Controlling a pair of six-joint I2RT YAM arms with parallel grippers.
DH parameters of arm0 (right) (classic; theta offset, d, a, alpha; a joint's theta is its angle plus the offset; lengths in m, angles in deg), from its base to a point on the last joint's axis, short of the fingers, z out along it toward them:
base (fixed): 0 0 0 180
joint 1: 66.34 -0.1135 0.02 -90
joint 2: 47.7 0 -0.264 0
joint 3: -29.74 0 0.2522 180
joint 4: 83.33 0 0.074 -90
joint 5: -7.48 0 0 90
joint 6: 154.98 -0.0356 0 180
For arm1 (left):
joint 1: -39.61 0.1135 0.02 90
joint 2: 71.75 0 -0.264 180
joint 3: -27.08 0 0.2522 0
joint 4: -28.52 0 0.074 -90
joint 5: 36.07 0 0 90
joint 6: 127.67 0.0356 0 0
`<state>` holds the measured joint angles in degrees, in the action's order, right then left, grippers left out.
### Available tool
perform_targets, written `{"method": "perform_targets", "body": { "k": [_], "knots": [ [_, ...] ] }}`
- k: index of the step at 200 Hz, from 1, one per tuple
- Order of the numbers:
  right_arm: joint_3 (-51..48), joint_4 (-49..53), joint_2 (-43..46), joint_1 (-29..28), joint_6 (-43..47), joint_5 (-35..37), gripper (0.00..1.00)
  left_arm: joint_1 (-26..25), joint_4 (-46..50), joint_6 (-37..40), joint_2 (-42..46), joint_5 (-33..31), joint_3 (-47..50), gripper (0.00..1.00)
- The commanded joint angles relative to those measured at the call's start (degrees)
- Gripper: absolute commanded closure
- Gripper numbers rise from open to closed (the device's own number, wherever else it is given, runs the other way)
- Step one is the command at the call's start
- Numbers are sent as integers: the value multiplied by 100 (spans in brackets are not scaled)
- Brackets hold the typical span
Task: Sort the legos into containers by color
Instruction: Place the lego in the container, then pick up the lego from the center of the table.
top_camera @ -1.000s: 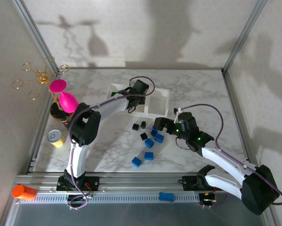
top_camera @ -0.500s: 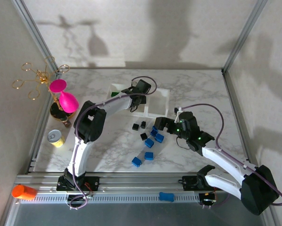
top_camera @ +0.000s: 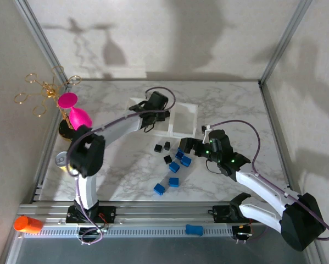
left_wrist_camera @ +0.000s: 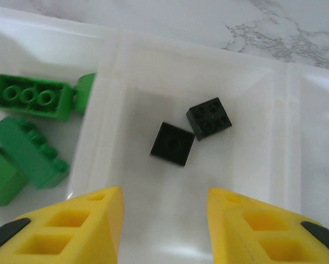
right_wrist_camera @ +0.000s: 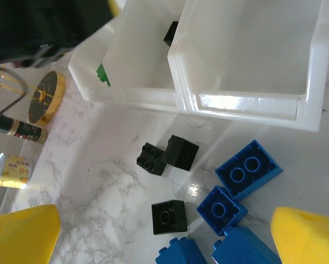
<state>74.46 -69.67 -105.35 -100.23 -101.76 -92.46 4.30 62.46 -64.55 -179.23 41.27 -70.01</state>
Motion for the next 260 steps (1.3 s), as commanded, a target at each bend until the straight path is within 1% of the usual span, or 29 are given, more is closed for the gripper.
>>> {"method": "perform_targets", "body": {
  "k": [1, 21, 37, 71, 92, 132, 147, 186, 224, 260],
  "knots": [
    [-136, -115, -22, 39, 210, -532, 1, -119, -168, -214, 714, 174, 817, 55],
    [-281, -280, -53, 31, 160, -738, 1, -254, -208, -287, 1243, 195, 1459, 53],
    [-381, -332, 13, 20, 153, -735, 1, -406, -78, -343, 1512, 170, 1759, 51],
    [-571, -429, 40, -61, 52, -738, 1, -846, 25, -430, 1730, 180, 2215, 46],
    [-653, -413, 65, -109, -14, -588, 1, -1002, 23, -455, 1574, 247, 2354, 45],
    [-509, -177, -131, -304, -22, -231, 1, -1155, -38, -485, 1126, 126, 2413, 43],
    [-459, -179, -181, -370, -57, -224, 1, -1171, 50, -469, 925, -59, 2314, 43],
    [-459, -228, -228, -423, -124, -132, 1, -1171, -10, -424, 594, -56, 2194, 42],
    [-463, -261, -283, -426, -124, -192, 1, -1170, -92, -292, 224, -66, 2070, 42],
    [-459, -271, -295, -425, -102, -196, 1, -1171, -255, -242, -34, -4, 1938, 43]
  ]
}}
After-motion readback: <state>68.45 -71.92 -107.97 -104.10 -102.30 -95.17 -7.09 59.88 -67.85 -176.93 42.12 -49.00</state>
